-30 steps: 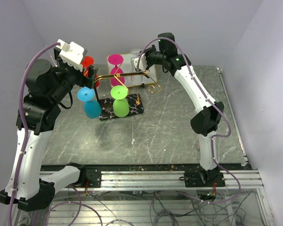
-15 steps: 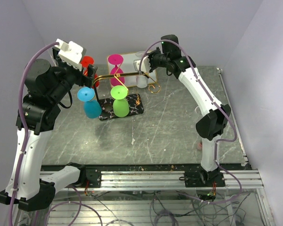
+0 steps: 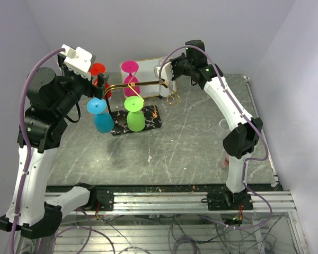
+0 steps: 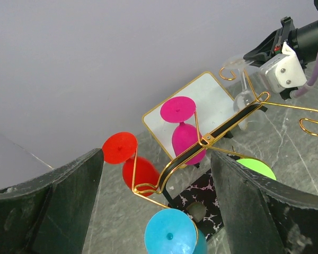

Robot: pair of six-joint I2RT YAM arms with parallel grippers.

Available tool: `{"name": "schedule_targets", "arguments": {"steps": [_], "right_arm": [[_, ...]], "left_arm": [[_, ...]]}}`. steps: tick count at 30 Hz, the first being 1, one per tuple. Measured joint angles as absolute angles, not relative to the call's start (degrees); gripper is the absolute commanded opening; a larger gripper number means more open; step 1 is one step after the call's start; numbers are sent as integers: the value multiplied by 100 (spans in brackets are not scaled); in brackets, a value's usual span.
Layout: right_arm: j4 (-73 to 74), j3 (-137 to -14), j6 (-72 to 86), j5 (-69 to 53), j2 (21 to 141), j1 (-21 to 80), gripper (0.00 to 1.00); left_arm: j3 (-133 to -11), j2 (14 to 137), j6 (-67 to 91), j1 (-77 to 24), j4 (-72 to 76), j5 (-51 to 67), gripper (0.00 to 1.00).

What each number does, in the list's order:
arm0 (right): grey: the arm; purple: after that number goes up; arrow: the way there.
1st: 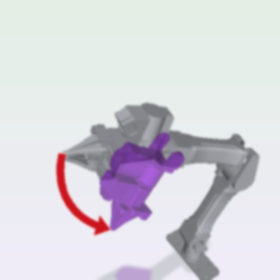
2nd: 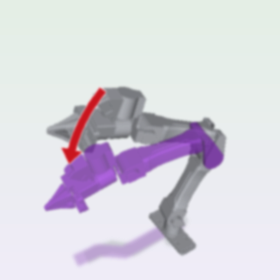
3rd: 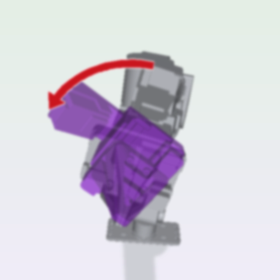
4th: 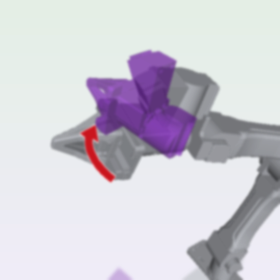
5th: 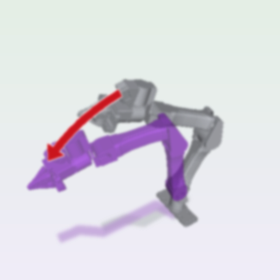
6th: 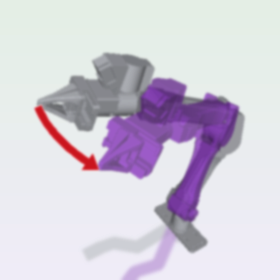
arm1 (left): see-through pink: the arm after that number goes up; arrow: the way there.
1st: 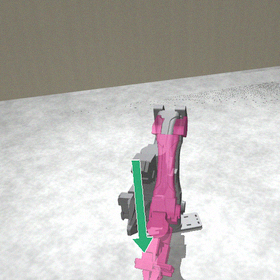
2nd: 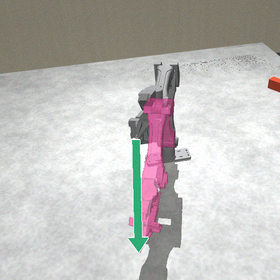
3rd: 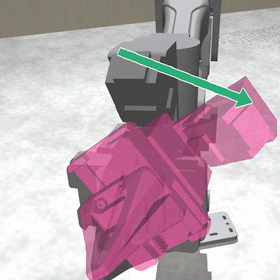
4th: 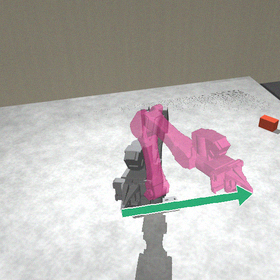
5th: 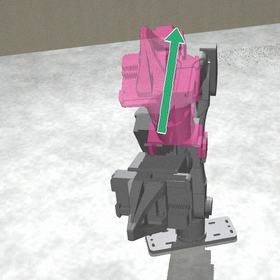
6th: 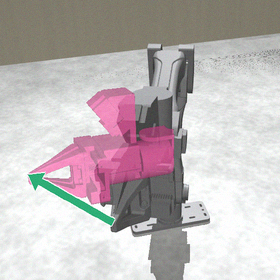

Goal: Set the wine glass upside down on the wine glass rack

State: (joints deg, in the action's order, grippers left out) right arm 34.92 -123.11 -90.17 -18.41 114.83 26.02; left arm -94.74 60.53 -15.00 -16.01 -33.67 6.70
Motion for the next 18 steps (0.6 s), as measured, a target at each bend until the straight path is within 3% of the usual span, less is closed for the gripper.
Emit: {"name": "schedule_targets", "arguments": {"steps": [18], "right_arm": [[2633,-12125,-8796,-1457,11559,2508,0]], "left_arm": [[-9474,6071,-1505,-1594,-3365,668,93]]}}
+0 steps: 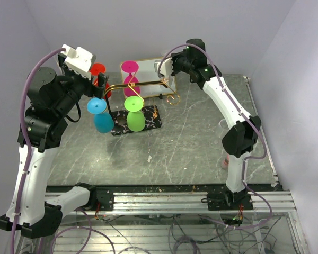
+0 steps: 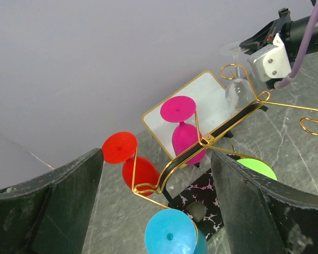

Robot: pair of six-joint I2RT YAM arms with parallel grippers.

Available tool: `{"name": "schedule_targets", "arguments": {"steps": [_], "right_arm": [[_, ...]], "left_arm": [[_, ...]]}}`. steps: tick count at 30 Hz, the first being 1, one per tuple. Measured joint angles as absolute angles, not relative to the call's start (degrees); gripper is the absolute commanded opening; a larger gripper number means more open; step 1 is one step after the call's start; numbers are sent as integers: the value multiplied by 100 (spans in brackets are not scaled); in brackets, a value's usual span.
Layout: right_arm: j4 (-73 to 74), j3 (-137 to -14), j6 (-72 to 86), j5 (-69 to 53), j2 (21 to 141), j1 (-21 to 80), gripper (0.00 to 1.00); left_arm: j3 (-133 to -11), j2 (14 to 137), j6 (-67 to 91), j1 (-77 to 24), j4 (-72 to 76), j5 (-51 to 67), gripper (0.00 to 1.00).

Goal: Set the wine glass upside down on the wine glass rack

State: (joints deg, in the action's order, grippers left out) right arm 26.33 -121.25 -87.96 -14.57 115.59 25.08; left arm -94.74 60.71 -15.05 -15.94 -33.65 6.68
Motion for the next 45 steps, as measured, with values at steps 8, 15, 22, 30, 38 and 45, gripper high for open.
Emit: {"name": "schedule_targets", "arguments": {"steps": [8,15,22,30,38,45], "right_arm": [[2508,-12403,-8702,-1459,11959,2515,0],[2519,-12643,-8700,-1525,12112,2611,0],[2646,-12805,-8698,-1653,12112,2698,0],[2902,-12803,-8698,-1719,12112,2714,2],[3098,-12621,-8700,-1717,12036,2746,4],[3118,-12355,-8700,-1691,11928,2751,14]], "left_arm": [[-9474,6112,-1511,-1584,-3367,666,93],[-9474,6187,-1531,-1584,-3367,666,93],[-9474,6200,-1553,-1568,-3365,666,93],[-9474,6204,-1564,-1551,-3367,666,93],[-9474,6204,-1564,-1551,-3367,668,93],[-9474,6204,-1562,-1551,-3365,672,93]]}}
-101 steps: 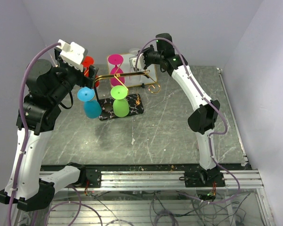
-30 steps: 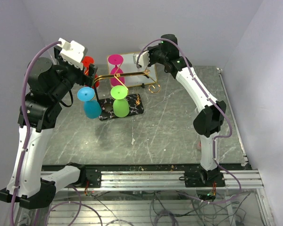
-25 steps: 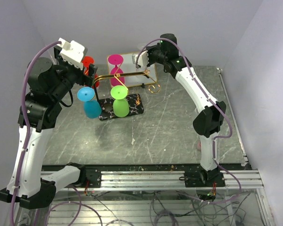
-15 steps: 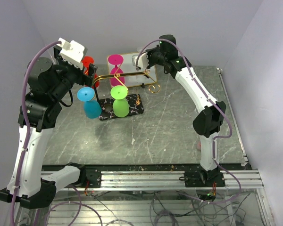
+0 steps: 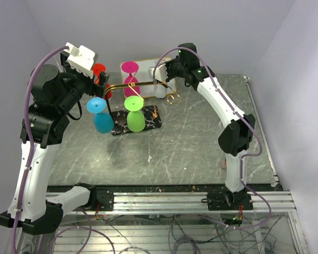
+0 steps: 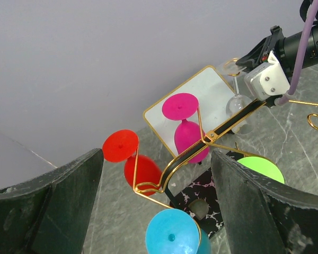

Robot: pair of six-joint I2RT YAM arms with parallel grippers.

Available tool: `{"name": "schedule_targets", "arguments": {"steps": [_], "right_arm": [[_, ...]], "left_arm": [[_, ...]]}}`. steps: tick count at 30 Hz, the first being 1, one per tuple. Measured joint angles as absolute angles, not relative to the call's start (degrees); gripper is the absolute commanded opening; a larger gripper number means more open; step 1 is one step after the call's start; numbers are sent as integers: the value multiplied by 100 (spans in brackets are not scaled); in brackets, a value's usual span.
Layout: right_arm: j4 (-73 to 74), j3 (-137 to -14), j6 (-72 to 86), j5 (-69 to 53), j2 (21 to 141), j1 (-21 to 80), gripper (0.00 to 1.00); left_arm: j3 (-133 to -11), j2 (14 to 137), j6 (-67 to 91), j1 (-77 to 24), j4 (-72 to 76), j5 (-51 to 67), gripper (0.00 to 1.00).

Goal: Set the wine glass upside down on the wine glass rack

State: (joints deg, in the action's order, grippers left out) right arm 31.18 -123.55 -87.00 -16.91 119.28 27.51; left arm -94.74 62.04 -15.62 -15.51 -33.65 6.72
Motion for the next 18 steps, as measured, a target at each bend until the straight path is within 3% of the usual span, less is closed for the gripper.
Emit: {"name": "schedule_targets", "arguments": {"steps": [11,18], "right_arm": [[3109,-12313,-8665,-1693,11867,2762,35],[3120,-12239,-8639,-1693,11769,2773,39]], "left_arm": [[-9430,6200,-1562,-1544,-3358,672,93],[-9323,6189,-1562,-1507,-3356,672,93]]}}
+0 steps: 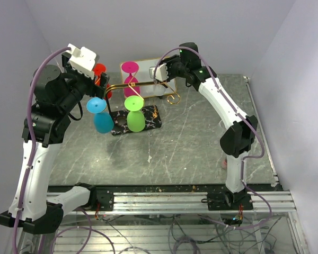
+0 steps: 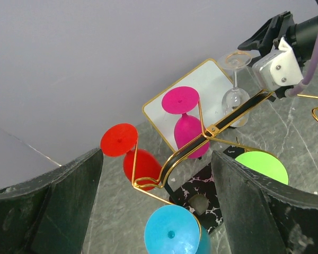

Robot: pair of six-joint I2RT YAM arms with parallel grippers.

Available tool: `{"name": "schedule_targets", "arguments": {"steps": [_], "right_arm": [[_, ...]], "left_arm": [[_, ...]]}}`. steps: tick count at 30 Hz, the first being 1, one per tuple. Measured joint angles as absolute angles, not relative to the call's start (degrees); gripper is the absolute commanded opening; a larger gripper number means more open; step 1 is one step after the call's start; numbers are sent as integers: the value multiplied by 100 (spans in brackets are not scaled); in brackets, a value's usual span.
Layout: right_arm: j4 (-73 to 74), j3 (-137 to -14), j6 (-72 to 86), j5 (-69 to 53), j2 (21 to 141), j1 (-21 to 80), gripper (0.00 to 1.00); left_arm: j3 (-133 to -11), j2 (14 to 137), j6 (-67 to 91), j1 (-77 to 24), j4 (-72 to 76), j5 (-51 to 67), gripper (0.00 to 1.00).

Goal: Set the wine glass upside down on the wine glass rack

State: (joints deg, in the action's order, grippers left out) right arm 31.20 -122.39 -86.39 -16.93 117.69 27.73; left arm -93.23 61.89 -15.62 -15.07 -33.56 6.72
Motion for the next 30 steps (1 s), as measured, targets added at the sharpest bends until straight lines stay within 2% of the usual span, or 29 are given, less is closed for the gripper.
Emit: {"name": "schedule_targets", "arguments": {"steps": [19,24,30], "right_arm": [[3354,-12171,-8049,-1994,11299,3094,42],[3535,-12156,-7428,-2161,10960,3092,51],[3632,-11483,-6405,-2108,10012,3074,61]], "left_arm": [[-9198,6018,-1562,-1476,-3321,690,95],[-9070,5988,-1559,-1474,-3269,694,96],[-8862,5983,-1551,-1457,-3227,694,99]]}}
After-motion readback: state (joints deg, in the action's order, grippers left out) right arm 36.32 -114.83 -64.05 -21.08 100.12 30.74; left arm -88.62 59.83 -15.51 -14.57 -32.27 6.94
